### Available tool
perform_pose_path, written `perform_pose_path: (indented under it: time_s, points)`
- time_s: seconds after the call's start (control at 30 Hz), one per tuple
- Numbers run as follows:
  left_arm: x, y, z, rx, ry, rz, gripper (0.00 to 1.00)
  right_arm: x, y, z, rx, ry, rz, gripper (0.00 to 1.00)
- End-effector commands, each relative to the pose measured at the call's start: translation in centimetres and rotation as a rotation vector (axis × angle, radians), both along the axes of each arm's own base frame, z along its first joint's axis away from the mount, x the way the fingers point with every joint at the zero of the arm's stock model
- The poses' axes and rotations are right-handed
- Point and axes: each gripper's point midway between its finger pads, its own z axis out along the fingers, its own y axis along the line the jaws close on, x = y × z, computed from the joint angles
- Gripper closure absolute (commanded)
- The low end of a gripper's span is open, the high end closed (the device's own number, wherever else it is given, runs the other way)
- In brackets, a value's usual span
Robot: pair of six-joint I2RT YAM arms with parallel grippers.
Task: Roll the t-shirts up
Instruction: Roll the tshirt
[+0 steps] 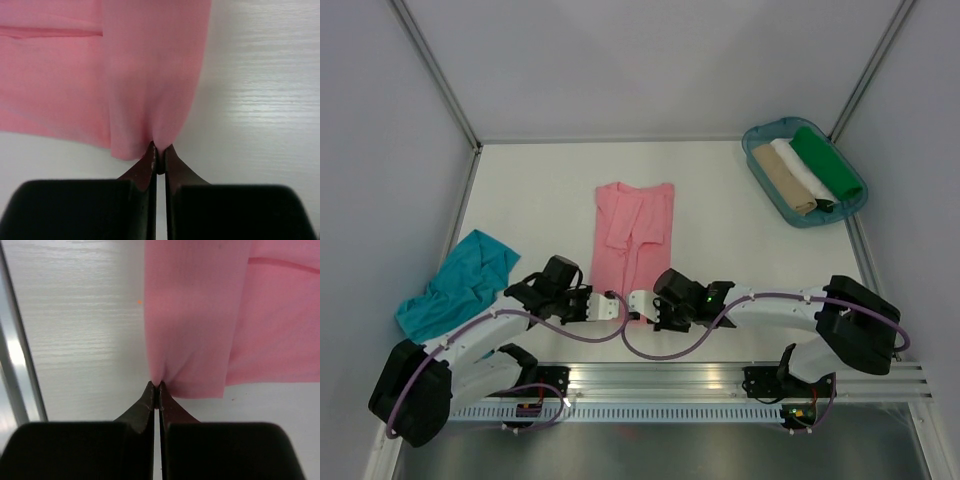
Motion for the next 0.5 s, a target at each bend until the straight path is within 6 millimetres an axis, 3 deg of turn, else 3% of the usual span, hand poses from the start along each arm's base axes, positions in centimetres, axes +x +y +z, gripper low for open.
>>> perform_pose_path:
  time_s: [0.0, 0.03, 0.27, 0.4, 0.47]
  points:
    - [-2.8, 0.3, 1.1, 0.002, 0.207, 0.023, 0.98, -2.9, -0.1, 1.8, 0.011, 0.177, 0.1, 1.0]
    - [-4.8, 0.4, 1.2, 0.006, 0.311, 0.003, 0.98, -4.2, -0.2, 2.1, 0.021, 0.25, 0.136, 1.0]
    - [-9.0, 1.0, 3.3, 0.025, 0.586, -0.061, 0.98, -6.0, -0.4, 4.9, 0.09, 0.434, 0.177, 1.0]
    - [-8.5, 0.7, 3.6, -0.009, 0.66, -0.027, 0.98, -5.8, -0.4, 5.9, 0.139, 0.489, 0.181, 1.0]
    - [-7.2, 0.3, 4.2, -0.051, 0.681, 0.01, 0.97, -4.4, -0.1, 5.8, 0.177, 0.495, 0.132, 0.99]
